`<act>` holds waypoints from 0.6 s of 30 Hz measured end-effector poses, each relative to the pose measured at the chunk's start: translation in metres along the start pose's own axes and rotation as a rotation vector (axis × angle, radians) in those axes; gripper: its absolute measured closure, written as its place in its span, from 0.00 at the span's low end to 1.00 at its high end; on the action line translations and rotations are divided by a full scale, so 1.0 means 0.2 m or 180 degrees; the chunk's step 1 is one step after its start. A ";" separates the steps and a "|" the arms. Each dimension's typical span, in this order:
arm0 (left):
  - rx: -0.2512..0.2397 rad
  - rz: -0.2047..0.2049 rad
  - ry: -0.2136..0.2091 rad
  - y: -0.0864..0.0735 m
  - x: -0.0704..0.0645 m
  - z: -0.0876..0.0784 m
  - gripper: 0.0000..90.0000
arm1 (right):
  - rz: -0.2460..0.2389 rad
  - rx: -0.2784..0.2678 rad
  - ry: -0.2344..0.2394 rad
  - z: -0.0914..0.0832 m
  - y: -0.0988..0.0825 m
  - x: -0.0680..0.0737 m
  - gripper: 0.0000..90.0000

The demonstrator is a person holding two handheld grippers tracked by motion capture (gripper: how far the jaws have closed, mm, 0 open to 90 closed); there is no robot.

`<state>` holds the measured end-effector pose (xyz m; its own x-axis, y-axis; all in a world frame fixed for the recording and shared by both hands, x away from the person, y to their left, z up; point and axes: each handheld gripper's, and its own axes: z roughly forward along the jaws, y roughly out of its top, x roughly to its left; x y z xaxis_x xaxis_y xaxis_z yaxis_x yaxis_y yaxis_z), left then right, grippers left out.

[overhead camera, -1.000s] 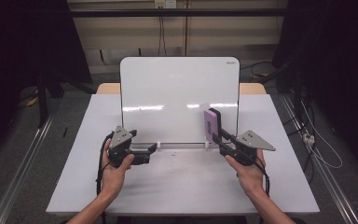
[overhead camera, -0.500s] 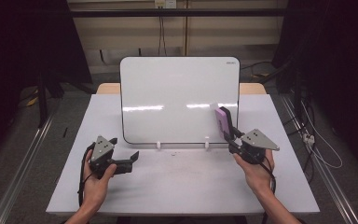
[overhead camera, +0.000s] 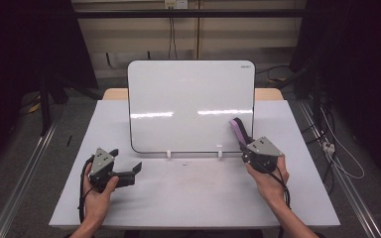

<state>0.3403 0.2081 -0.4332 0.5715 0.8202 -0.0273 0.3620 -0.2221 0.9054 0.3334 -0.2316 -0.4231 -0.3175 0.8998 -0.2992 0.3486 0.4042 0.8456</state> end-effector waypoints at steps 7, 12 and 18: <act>0.0026 0.0027 -0.0002 -0.01 0.00 0.00 0.06 | -0.0063 0.0027 -0.0111 0.01 -0.01 0.03 0.70; 0.0025 0.0015 0.0000 -0.01 0.01 0.00 0.06 | 0.0259 0.0070 0.0001 0.02 -0.04 -0.01 0.41; -0.0021 -0.0010 0.0039 -0.01 0.00 -0.02 0.06 | 0.0792 -0.0228 0.0293 -0.04 -0.08 -0.07 0.17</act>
<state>0.3379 0.2108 -0.4333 0.5612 0.8273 -0.0248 0.3587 -0.2161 0.9081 0.3255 -0.2523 -0.4300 -0.3099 0.9499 -0.0397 0.3636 0.1570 0.9182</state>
